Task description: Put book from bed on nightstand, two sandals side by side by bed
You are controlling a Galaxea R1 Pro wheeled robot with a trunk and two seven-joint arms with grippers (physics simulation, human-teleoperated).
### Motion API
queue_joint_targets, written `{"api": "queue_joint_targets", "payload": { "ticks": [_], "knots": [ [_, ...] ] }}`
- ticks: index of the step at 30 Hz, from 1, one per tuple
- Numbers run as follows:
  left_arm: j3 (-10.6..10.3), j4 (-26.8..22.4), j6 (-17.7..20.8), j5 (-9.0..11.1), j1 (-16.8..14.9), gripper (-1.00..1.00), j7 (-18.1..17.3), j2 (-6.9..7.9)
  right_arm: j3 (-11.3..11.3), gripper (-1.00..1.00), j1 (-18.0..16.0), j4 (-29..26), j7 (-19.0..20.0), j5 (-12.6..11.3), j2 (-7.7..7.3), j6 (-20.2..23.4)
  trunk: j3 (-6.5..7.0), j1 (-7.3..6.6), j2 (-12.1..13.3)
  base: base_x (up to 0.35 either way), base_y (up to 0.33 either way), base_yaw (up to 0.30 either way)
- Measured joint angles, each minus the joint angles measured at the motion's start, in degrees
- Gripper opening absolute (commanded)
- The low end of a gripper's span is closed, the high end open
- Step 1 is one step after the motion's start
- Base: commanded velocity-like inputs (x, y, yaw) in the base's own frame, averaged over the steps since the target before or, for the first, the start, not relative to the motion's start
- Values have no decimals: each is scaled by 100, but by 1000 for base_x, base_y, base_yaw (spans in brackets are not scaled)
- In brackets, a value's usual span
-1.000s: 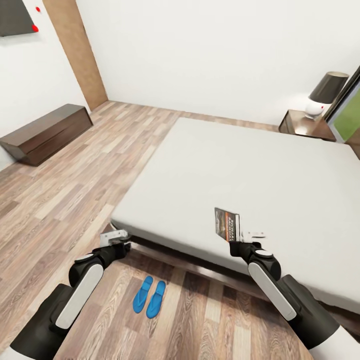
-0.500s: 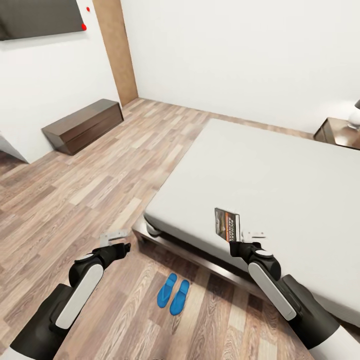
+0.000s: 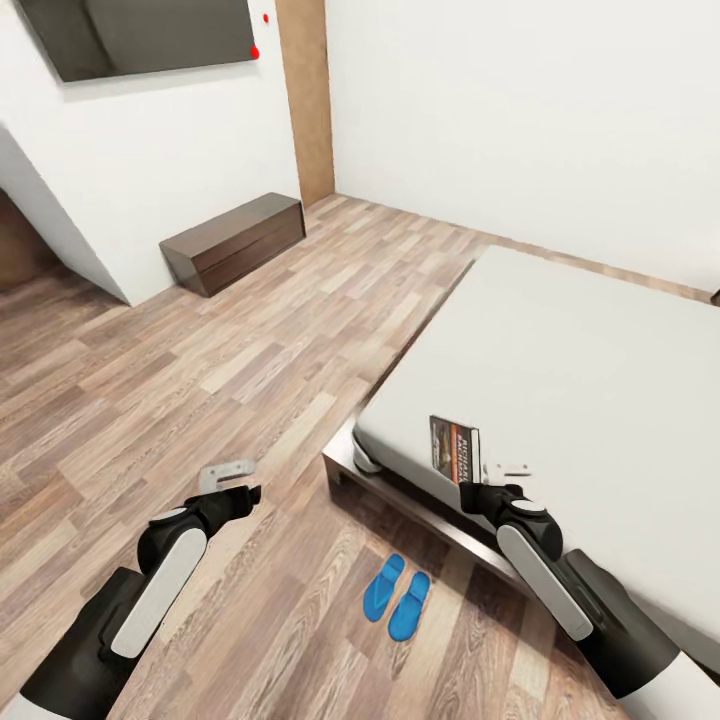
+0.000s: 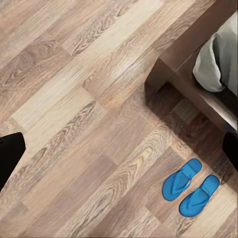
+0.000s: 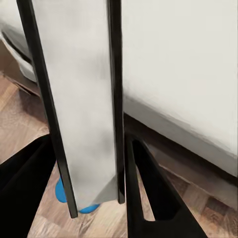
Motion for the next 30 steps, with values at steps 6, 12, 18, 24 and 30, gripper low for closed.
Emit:
{"api": "queue_joint_targets", "payload": {
  "ticks": [6, 12, 18, 24, 30],
  "knots": [
    [0, 0, 0, 0, 1, 100, 0, 0, 0, -100, 0, -2, 0, 0, -1, 0, 0, -1, 0, 220, 283, 270],
    [0, 0, 0, -1, 1, 100, 0, 0, 0, -100, 0, -8, 0, 0, -1, 0, 0, -1, 0, 241, 269, 270],
    [0, 0, 0, -6, 1, 100, 0, 0, 0, -100, 0, -9, 0, 0, -1, 0, 0, -1, 0, 242, 268, 270],
    [0, 0, 0, -7, 1, 100, 0, 0, 0, -100, 0, -7, 0, 0, -1, 0, 0, -1, 0, 241, 268, 270],
    [0, 0, 0, -2, 1, 100, 0, 0, 0, -100, 0, -9, 0, 0, -1, 0, 0, -1, 0, 249, 256, 270]
  ]
}}
